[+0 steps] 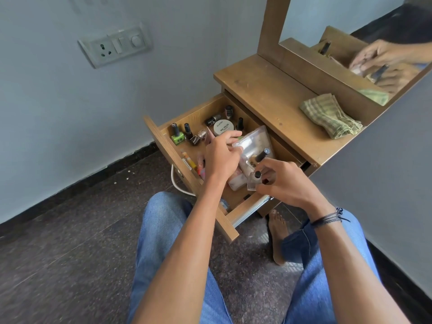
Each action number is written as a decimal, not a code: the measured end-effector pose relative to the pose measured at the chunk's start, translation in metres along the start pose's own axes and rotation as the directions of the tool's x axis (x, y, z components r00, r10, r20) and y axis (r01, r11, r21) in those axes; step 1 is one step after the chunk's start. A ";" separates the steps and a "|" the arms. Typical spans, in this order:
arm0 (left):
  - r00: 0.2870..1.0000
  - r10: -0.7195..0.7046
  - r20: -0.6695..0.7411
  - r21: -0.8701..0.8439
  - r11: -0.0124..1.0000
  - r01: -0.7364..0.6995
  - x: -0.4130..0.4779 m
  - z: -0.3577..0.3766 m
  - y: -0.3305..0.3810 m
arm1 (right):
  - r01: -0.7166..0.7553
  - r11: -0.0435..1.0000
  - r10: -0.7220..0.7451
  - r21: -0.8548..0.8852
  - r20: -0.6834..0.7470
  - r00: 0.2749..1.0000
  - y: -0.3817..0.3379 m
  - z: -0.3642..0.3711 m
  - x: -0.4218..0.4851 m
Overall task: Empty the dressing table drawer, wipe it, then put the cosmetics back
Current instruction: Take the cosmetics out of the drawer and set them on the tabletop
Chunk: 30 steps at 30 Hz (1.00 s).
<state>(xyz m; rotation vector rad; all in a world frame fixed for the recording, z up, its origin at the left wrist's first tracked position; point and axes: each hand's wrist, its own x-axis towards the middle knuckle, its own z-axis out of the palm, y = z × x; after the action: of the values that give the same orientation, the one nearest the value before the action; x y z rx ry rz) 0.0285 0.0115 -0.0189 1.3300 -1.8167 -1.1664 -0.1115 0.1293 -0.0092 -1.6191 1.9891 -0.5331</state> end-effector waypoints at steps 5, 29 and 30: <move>0.996 0.008 -0.086 -0.108 0.994 -0.017 -0.004 -0.001 0.008 | -0.075 0.996 0.077 0.056 -0.035 0.996 0.000 0.002 0.002; 0.898 -0.151 -0.413 -0.504 0.860 -0.087 -0.001 -0.026 0.008 | -0.235 0.957 0.185 -0.168 -0.270 0.945 -0.003 0.028 0.012; 0.897 -0.168 -0.409 -0.522 0.849 -0.078 0.000 -0.026 0.008 | -0.238 0.957 0.187 -0.166 -0.271 0.944 -0.004 0.028 0.012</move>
<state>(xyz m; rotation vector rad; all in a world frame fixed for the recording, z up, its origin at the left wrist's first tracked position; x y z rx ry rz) 0.0478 0.0048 -0.0004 1.1834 -1.0371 -1.1589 -0.0936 0.1175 -0.0305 -1.4791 2.4416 -0.4920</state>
